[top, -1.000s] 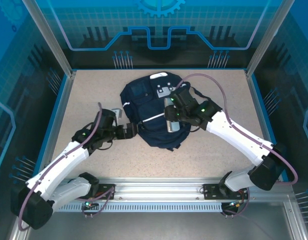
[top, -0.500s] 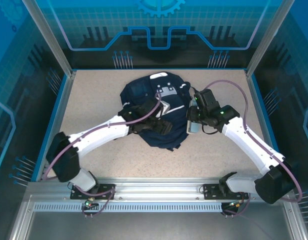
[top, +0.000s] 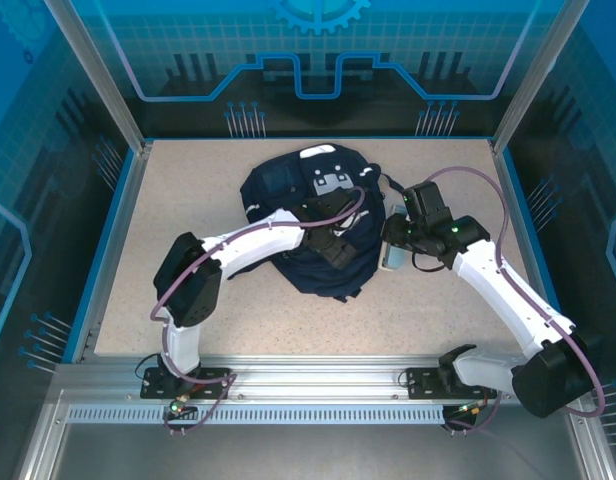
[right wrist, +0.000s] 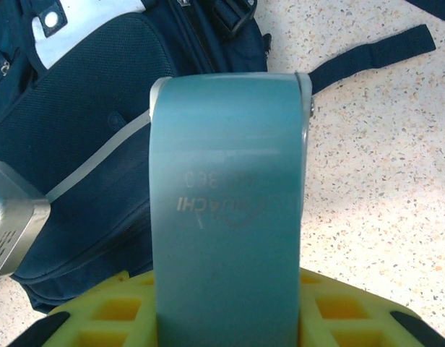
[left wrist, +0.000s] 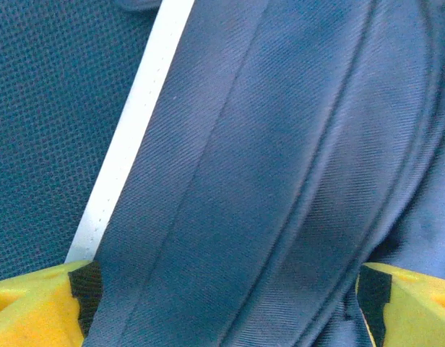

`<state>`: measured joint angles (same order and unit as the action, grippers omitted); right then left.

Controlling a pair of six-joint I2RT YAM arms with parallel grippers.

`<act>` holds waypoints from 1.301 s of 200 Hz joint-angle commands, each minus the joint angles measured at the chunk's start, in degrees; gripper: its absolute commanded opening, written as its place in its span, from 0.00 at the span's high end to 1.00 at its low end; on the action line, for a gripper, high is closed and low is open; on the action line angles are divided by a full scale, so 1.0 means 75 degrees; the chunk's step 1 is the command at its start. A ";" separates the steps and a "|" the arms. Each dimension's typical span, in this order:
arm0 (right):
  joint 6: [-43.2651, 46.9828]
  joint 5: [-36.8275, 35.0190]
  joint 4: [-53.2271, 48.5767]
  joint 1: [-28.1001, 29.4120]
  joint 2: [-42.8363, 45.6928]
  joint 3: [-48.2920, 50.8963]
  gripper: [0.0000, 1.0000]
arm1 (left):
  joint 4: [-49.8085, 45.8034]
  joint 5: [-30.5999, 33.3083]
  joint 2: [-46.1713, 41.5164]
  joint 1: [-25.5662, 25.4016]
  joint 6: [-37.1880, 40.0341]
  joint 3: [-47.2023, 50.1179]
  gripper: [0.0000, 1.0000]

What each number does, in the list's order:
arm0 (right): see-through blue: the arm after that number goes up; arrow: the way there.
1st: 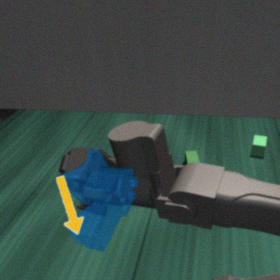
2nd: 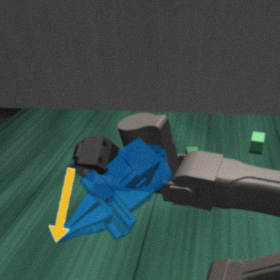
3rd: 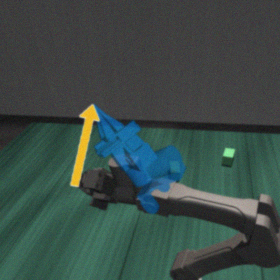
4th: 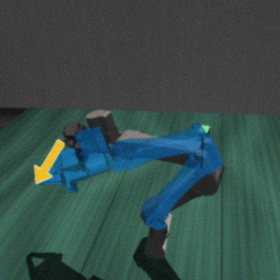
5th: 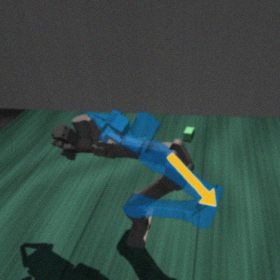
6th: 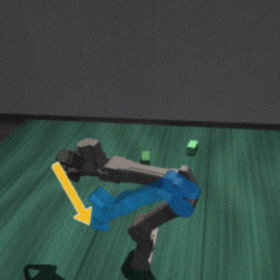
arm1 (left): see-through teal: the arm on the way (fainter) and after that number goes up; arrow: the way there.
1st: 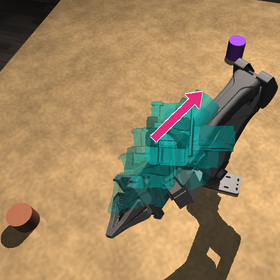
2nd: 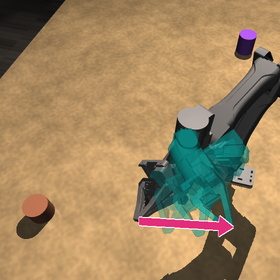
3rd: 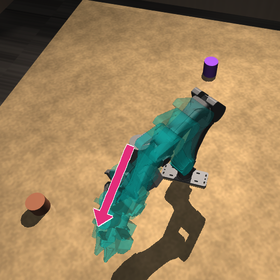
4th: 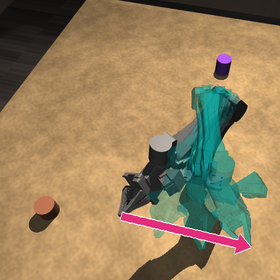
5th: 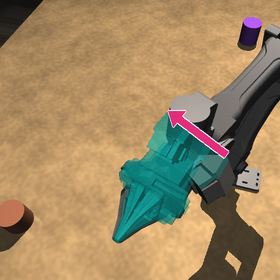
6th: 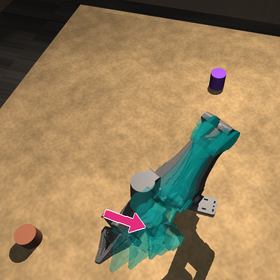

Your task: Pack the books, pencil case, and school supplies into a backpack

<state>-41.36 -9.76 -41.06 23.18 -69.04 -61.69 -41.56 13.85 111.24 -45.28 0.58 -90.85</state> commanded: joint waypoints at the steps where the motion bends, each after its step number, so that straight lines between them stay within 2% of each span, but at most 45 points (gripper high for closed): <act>1: -0.0156 0.0121 0.0248 -0.0108 0.0170 -0.0001 0.74 | -0.0475 0.1008 0.0188 -0.0022 0.0034 -0.0417 0.07; 16: -0.0168 0.0144 0.0237 -0.0104 0.0158 -0.0032 0.74 | -0.0723 0.1716 0.0152 -0.0028 -0.0356 -0.0689 0.10; 38: -0.0222 0.0207 0.0245 -0.0101 0.0158 -0.0043 0.74 | -0.0612 0.2164 -0.0249 -0.0022 -0.0594 -0.0708 0.13; 84: -0.0297 0.0395 0.0347 -0.0110 0.0193 -0.0060 0.74 | -0.0202 0.2319 -0.0855 0.0002 -0.0548 -0.0446 0.21; 112: -0.0335 0.1045 0.0614 -0.0114 0.0185 0.0033 0.73 | -0.0044 0.2494 -0.0859 -0.0004 -0.0562 -0.0329 0.29; 140: -0.0448 0.1483 0.0796 -0.0122 0.0150 0.0127 0.74 | 0.0330 0.2477 -0.0652 0.0002 -0.0139 0.0167 0.27; 180: -0.0496 0.1581 0.0854 -0.0153 0.0107 0.0210 0.74 | 0.0517 0.3100 -0.0404 0.0001 0.0100 0.0572 0.28; 201: -0.0531 0.1708 0.0912 -0.0161 0.0069 0.0244 0.74 | 0.0724 0.3313 -0.0556 0.0001 0.0104 0.0717 0.39; 224: -0.0642 0.1988 0.1039 -0.0189 0.0052 0.0325 0.74 | 0.1085 0.3305 -0.0829 0.0002 0.0180 0.0844 0.56; 260: -0.0909 0.3121 0.1454 -0.0313 -0.0002 0.0590 0.74 | 0.1525 0.3022 -0.1291 0.0002 0.0165 0.0860 0.80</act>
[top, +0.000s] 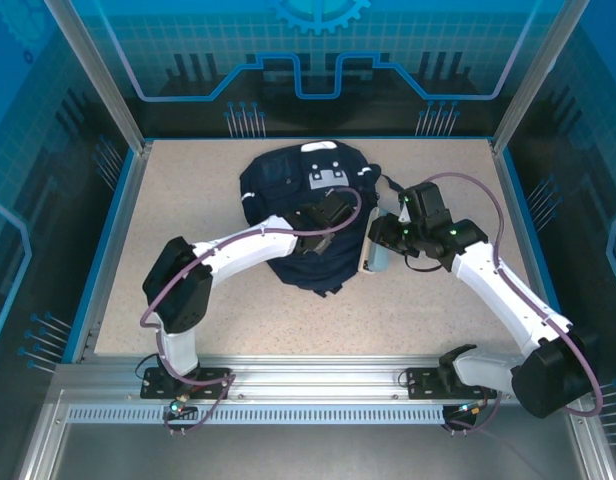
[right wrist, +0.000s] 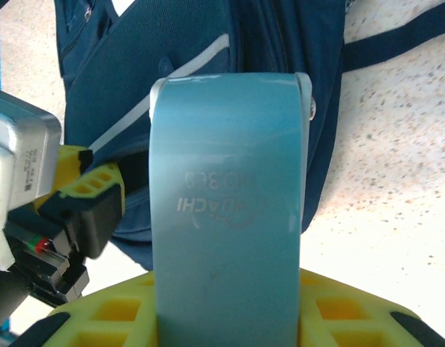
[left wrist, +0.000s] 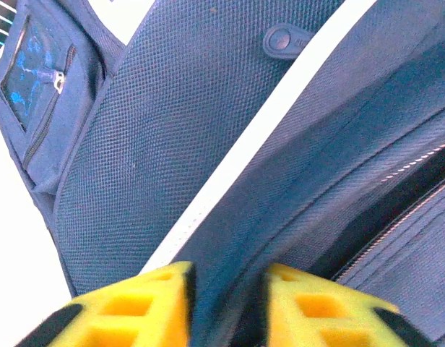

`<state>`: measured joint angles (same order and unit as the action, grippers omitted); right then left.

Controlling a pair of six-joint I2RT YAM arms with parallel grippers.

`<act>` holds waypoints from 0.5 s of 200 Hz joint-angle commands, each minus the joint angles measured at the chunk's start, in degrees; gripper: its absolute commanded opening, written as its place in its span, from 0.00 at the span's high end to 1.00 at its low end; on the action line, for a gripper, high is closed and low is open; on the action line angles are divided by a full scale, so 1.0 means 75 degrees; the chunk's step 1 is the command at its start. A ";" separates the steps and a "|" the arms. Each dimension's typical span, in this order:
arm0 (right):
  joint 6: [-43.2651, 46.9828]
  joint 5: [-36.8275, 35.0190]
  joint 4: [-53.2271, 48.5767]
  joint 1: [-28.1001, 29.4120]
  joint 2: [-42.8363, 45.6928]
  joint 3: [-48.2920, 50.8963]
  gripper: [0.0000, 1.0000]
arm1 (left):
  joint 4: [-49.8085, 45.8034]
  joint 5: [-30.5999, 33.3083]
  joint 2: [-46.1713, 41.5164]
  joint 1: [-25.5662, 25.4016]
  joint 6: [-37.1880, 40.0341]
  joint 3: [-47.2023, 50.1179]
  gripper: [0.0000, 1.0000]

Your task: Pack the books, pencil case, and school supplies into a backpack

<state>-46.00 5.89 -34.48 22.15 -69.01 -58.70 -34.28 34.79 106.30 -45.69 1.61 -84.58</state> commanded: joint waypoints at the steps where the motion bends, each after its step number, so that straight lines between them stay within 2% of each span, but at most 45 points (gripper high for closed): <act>1: -0.0302 0.1068 0.0589 -0.0176 -0.0007 0.0200 0.74 | 0.0565 0.0222 -0.0647 0.0057 0.0024 0.0025 0.80; 26: -0.0459 0.1781 0.0810 -0.0188 -0.0074 0.0359 0.74 | 0.0815 0.0104 -0.0937 0.0048 -0.0139 -0.0028 0.88; 67: -0.0682 0.2604 0.1181 -0.0064 -0.0245 0.0548 0.73 | 0.1004 0.0131 -0.1176 0.0051 -0.0400 -0.0194 0.90; 100: -0.0944 0.3300 0.1900 0.0110 -0.0920 0.0511 0.73 | 0.1055 -0.0060 -0.1144 0.0047 -0.0539 -0.0358 0.91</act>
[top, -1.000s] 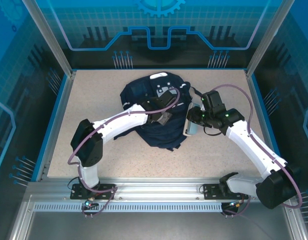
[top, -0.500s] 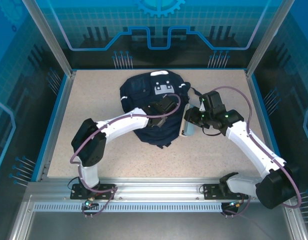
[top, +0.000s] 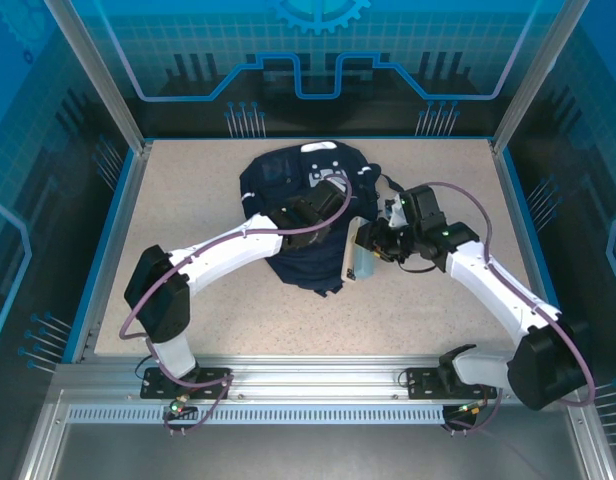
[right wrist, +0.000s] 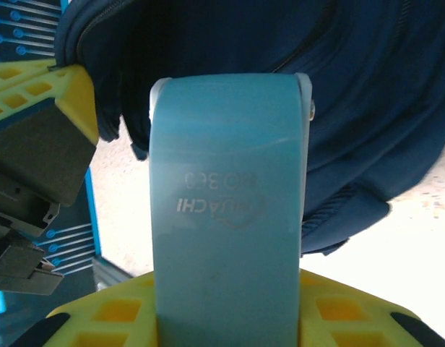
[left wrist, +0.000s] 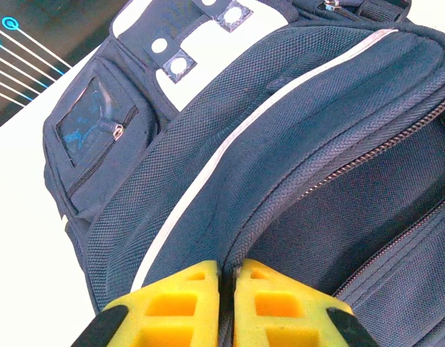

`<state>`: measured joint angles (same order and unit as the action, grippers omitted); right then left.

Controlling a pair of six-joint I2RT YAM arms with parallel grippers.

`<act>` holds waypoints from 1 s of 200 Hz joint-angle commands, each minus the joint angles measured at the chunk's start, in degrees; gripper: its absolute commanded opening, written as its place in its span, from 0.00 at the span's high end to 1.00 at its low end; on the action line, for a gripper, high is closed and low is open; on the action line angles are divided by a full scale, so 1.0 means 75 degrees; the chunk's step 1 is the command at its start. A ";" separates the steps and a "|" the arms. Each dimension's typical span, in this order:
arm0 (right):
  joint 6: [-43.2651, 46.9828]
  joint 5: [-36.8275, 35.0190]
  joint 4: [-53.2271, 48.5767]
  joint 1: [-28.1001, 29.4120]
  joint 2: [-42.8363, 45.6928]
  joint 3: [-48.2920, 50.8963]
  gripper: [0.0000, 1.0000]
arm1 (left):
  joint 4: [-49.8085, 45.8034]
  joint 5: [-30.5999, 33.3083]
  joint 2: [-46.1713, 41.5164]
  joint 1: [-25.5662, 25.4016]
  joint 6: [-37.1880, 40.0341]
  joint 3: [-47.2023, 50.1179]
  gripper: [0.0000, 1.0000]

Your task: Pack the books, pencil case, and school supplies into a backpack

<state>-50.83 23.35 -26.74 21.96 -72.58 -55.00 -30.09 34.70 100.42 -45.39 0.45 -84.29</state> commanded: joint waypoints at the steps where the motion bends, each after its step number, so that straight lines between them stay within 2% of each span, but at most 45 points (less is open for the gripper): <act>1: -0.0307 0.0997 0.0899 0.0134 -0.0464 0.0014 0.73 | 0.0496 -0.0046 -0.0359 0.0006 -0.0386 -0.0403 0.91; 37: -0.0471 0.1163 0.1739 0.0061 -0.1384 -0.0357 0.74 | 0.0398 -0.0215 -0.0352 0.0010 -0.0480 -0.0538 0.91; 84: -0.0695 0.0579 0.2691 -0.0204 -0.2272 -0.0798 0.76 | 0.0198 -0.0439 -0.0558 0.0016 -0.0600 -0.0391 0.90; 96: -0.0774 0.0429 0.2915 -0.0292 -0.2405 -0.0866 0.76 | 0.0168 -0.0616 -0.0681 0.0037 -0.0682 -0.0246 0.85; 109: -0.0876 0.0316 0.3230 -0.0374 -0.2569 -0.0893 0.77 | 0.0198 -0.0904 -0.0875 0.0100 -0.0769 0.0004 0.73; 145: -0.1294 0.0230 0.4278 -0.0524 -0.2710 -0.0685 0.77 | 0.0481 -0.1575 -0.1376 0.0388 -0.0749 0.1016 0.54; 163: -0.1390 0.0179 0.4594 -0.0549 -0.2755 -0.0665 0.77 | 0.0850 -0.2250 -0.1589 0.0589 -0.0492 0.1614 0.45; 200: -0.1604 0.0226 0.4935 -0.0602 -0.2850 -0.0617 0.77 | 0.1310 -0.3246 -0.1546 0.1013 0.0198 0.2007 0.39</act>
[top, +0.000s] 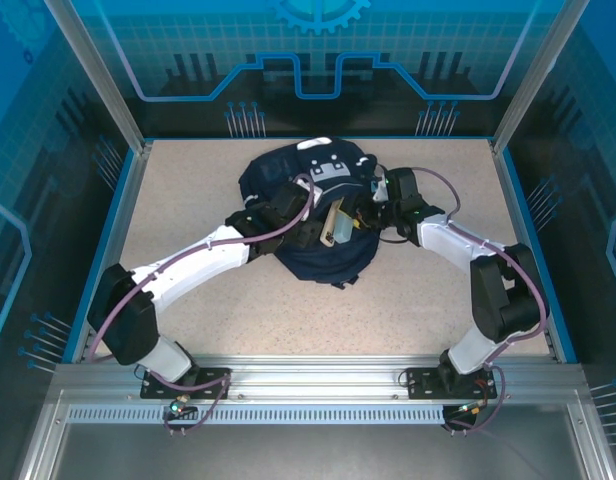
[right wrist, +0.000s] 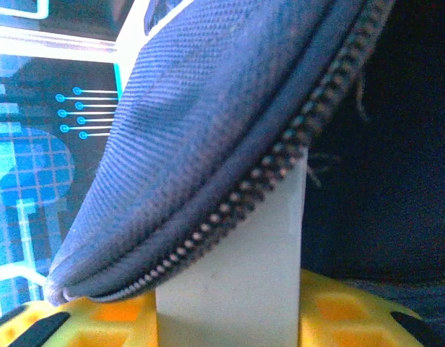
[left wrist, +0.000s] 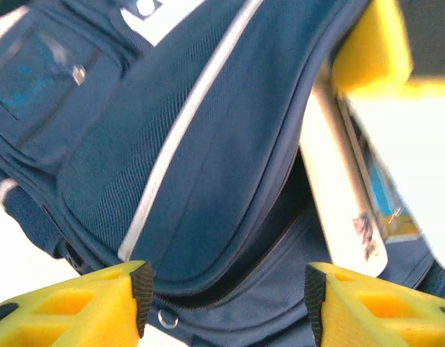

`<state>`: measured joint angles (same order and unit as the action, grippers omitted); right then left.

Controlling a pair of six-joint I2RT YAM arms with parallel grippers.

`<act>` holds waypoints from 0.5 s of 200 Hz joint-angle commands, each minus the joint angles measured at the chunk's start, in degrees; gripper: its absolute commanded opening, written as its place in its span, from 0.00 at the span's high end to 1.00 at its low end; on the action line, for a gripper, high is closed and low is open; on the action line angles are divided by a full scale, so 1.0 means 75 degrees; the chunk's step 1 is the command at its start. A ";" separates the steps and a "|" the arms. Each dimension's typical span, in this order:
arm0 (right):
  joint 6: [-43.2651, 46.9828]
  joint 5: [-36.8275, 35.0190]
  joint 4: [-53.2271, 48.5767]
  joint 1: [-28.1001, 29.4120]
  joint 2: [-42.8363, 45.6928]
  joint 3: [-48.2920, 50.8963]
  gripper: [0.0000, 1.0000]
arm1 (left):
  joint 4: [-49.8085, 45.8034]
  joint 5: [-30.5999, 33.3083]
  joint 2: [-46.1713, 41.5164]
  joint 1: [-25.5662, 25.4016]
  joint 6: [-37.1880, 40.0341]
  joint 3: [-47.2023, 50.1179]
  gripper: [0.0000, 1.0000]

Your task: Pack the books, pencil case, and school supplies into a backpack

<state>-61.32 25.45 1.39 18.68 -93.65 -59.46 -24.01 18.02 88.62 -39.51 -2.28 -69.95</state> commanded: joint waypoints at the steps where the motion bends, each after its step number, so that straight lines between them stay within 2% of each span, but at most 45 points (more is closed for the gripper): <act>1: -0.0210 -0.0054 0.1185 -0.0161 -0.0035 -0.0020 0.77 | 0.0503 -0.1057 0.0036 0.0241 0.0586 0.0088 0.39; 15: -0.0281 -0.0069 0.1266 -0.0161 -0.0064 0.0010 0.77 | 0.0621 -0.1194 0.0207 0.0284 0.0895 0.0051 0.36; 35: -0.0330 -0.0150 0.1335 -0.0170 -0.0065 0.0078 0.77 | 0.0530 -0.0611 0.0717 0.0341 0.1092 -0.0269 0.37; 52: -0.0434 -0.0223 0.1507 -0.0165 -0.0076 0.0173 0.77 | 0.0558 -0.0483 0.1056 0.0372 0.1214 -0.0476 0.39; 100: -0.0874 -0.0468 0.2540 -0.0114 -0.0474 0.0379 0.75 | 0.0769 -0.0239 0.1321 0.0378 0.1243 -0.0775 0.73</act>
<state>-65.71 24.03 9.91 18.31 -95.70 -56.80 -20.49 14.81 98.54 -37.21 6.39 -73.10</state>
